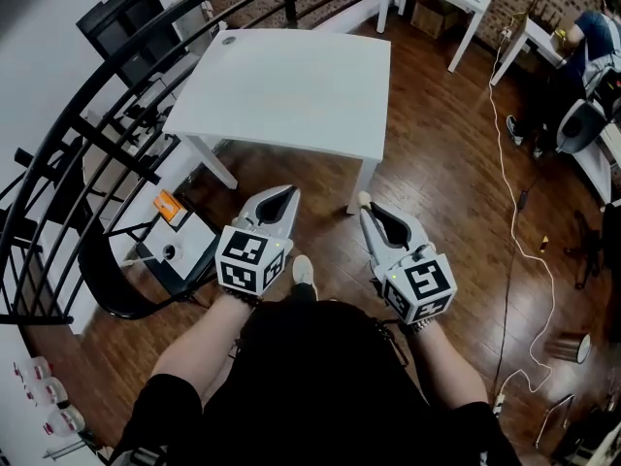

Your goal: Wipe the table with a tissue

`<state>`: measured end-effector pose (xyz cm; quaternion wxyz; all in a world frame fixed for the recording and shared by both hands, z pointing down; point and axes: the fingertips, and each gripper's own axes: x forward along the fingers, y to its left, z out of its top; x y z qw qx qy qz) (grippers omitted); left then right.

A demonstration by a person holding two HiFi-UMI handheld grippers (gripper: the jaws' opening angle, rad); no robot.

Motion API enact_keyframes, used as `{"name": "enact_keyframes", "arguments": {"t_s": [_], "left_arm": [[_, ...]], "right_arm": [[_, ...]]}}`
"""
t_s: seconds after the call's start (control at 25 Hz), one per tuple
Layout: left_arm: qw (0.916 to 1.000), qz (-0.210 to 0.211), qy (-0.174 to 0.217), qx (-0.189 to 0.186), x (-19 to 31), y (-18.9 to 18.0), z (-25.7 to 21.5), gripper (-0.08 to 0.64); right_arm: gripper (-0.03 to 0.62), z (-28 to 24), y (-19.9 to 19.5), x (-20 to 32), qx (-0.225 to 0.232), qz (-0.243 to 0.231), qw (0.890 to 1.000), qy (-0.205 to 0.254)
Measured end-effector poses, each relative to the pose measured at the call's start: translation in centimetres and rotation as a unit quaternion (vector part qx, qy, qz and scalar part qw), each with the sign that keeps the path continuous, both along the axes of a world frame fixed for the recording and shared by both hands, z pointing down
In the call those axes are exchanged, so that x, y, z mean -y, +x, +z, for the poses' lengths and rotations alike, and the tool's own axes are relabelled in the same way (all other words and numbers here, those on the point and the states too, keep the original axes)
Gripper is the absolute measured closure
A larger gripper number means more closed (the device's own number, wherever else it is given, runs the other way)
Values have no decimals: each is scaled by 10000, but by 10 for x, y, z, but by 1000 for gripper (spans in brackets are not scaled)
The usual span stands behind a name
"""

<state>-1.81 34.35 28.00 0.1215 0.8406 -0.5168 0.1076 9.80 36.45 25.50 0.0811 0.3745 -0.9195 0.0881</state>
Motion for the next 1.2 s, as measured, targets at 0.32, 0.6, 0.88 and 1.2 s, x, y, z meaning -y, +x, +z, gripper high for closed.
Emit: {"name": "enact_keyframes", "arguments": {"t_s": [0.32,0.6,0.88,1.2], "left_arm": [[9998,64,-117,-147,46,-17,13,551],[9993,192,-136,-303,98,-35,15,551],[9988,255,-133,-407,131,-58,13,551],[9986,242,-170,-436,159,-77,17,551]], "right_arm": [[565,9,-20,44,-144,34,9998,-113],[565,9,-47,92,-325,56,9993,-152],[565,4,-75,126,-451,53,9989,-152],[565,6,-94,155,-498,55,9986,-190]]}}
